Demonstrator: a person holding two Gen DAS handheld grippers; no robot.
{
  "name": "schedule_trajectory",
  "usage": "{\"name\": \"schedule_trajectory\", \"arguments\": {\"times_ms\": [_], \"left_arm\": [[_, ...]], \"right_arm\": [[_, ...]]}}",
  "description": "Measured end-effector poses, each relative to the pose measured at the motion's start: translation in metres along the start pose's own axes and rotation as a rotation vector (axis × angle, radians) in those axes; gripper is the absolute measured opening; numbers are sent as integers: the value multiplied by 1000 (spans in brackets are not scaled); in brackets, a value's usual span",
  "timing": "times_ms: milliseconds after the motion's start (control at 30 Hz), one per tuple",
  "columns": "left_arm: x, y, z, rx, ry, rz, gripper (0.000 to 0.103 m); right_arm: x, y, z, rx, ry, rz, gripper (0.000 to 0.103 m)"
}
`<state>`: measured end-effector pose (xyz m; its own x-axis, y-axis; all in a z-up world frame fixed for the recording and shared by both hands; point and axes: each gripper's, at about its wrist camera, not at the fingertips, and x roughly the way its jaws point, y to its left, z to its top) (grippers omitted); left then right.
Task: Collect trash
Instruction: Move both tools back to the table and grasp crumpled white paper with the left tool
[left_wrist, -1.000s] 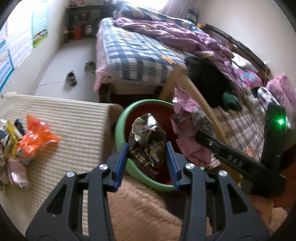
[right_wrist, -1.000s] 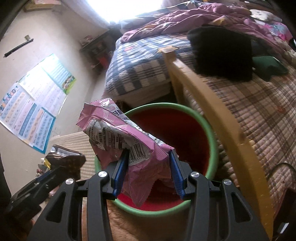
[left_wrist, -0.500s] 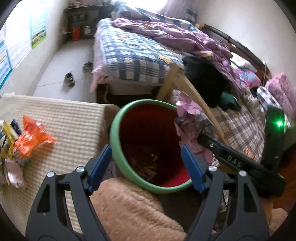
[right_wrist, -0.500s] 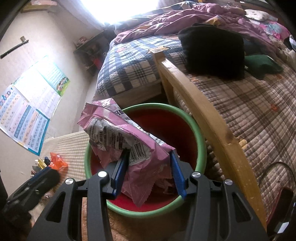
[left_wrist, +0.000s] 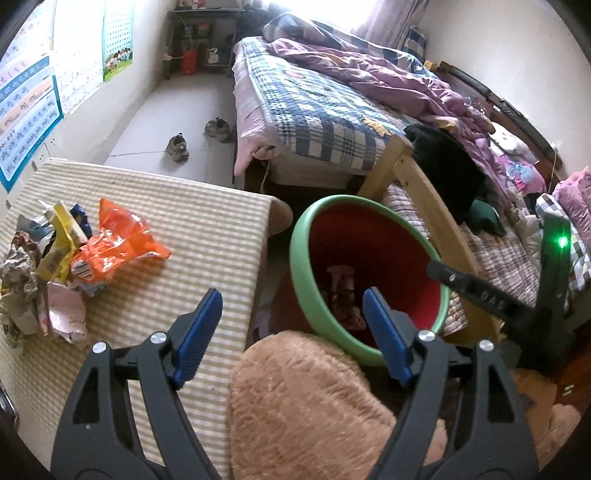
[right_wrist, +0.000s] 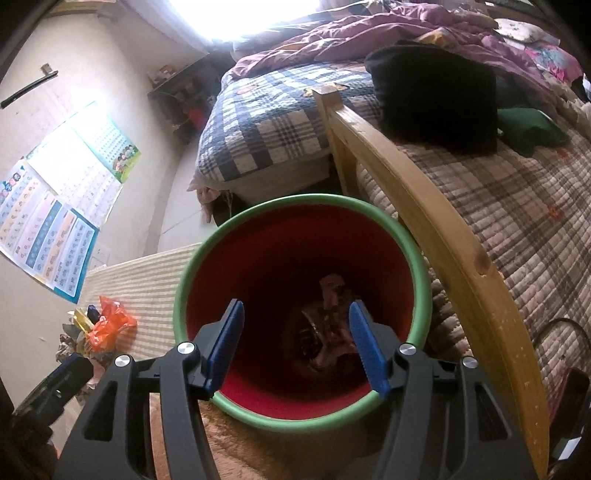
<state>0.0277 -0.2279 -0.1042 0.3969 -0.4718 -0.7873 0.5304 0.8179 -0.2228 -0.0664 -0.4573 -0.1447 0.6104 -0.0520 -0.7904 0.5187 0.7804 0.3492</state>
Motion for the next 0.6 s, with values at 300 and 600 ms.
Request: {"name": "schedule_trajectory", "arguments": {"times_ms": [300, 600], "left_arm": [[-30, 77, -12, -125, -49, 143, 76], [-70, 215, -44, -370, -66, 392, 76]], "right_arm": [[5, 40, -10, -92, 35, 46, 61], [19, 82, -32, -193, 101, 83, 61]]}}
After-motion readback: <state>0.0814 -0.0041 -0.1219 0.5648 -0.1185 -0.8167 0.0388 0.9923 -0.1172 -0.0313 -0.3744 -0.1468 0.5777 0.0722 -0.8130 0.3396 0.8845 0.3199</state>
